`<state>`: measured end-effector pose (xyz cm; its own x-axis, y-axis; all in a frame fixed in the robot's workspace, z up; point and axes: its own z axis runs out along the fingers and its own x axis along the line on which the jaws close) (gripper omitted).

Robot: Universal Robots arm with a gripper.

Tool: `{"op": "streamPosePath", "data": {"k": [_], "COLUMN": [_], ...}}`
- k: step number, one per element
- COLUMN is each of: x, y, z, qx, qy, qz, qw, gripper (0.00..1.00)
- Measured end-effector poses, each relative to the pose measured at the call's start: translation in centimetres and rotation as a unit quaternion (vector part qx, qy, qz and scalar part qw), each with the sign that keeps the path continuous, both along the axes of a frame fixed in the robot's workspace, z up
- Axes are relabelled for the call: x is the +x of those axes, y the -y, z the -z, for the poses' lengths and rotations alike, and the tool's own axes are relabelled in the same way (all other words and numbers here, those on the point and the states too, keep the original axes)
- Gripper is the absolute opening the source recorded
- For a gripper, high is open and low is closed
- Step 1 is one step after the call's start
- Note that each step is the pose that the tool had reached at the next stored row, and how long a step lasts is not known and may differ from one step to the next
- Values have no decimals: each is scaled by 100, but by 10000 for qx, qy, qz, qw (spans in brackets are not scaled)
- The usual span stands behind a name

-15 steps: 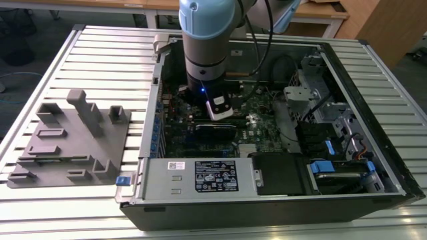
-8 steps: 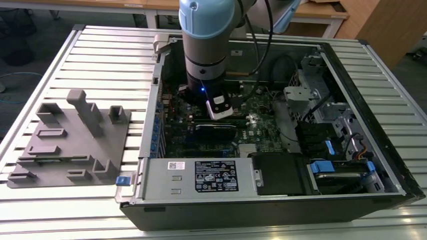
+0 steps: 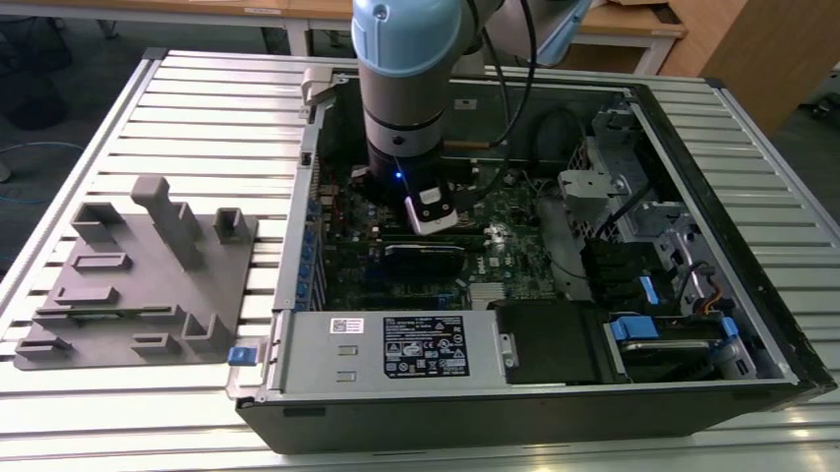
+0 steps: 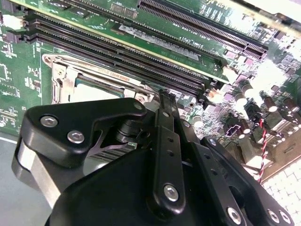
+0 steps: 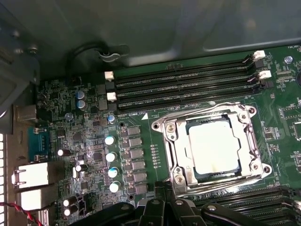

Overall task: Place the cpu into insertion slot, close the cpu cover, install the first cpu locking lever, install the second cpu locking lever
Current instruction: 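Install the second cpu locking lever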

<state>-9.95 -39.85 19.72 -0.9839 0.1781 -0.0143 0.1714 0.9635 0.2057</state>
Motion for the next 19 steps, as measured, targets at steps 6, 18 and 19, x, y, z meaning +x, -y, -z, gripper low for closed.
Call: {"op": "streamPosePath", "data": {"k": [6, 18, 19], "x": [-2, -2, -2], "y": [-7, -7, -7], "z": [1, 17, 23], "qx": [37, 88, 95], "qy": [0, 0, 0], "qz": [1, 2, 3], "qw": [10000, 10000, 10000], "gripper": [10, 10, 10]}}
